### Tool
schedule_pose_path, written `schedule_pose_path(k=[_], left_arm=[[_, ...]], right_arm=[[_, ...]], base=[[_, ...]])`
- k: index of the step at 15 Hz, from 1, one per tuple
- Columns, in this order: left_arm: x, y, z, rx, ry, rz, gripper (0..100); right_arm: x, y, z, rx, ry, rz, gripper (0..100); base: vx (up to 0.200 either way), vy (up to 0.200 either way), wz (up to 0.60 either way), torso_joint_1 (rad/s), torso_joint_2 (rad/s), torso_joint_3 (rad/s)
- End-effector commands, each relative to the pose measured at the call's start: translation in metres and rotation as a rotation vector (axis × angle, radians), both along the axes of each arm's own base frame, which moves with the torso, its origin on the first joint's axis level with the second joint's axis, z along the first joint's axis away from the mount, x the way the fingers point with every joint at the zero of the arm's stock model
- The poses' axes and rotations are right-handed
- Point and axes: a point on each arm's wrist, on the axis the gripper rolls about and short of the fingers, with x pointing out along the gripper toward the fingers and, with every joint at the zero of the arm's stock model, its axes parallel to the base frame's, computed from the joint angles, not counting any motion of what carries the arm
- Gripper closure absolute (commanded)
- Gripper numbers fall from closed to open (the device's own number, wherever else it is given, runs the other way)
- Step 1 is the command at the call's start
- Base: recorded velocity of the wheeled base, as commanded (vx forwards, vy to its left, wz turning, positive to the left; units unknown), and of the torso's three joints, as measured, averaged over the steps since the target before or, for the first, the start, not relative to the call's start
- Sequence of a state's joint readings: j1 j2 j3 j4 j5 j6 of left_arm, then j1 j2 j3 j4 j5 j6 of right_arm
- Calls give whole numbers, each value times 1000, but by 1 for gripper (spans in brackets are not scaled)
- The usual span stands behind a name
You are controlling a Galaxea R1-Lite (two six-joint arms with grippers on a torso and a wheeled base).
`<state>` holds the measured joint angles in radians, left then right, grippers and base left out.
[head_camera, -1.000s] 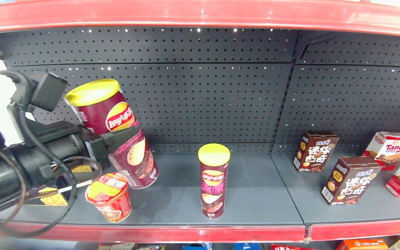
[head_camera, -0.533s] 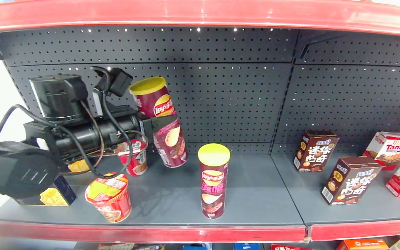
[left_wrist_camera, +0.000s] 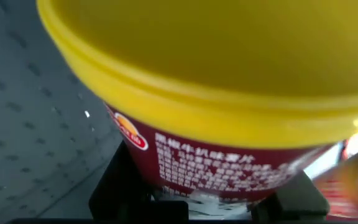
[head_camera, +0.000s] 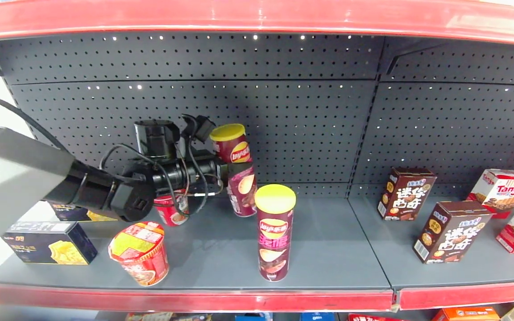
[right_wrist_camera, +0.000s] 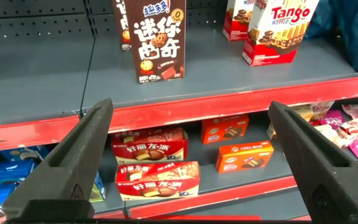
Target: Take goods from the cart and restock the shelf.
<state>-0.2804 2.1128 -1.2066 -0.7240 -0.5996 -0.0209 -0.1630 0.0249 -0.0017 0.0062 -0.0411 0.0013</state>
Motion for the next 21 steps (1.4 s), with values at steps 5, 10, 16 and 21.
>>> schedule_pose_path(k=[5, 10, 16, 21], left_arm=[[21, -21, -45, 94, -15, -62, 100], [30, -25, -42, 73, -25, -127, 100], [32, -34, -41, 98, -84, -154, 100], [30, -44, -44, 102, -86, -179, 100]], right_arm=[[0, 0, 0, 1, 6, 0, 0], [0, 0, 0, 1, 6, 0, 0], [0, 0, 0, 1, 6, 0, 0], [0, 0, 0, 1, 6, 0, 0]], base=[[0, 0, 0, 0, 0, 0], [0, 0, 0, 0, 0, 0], [0, 0, 0, 0, 0, 0], [0, 0, 0, 0, 0, 0]])
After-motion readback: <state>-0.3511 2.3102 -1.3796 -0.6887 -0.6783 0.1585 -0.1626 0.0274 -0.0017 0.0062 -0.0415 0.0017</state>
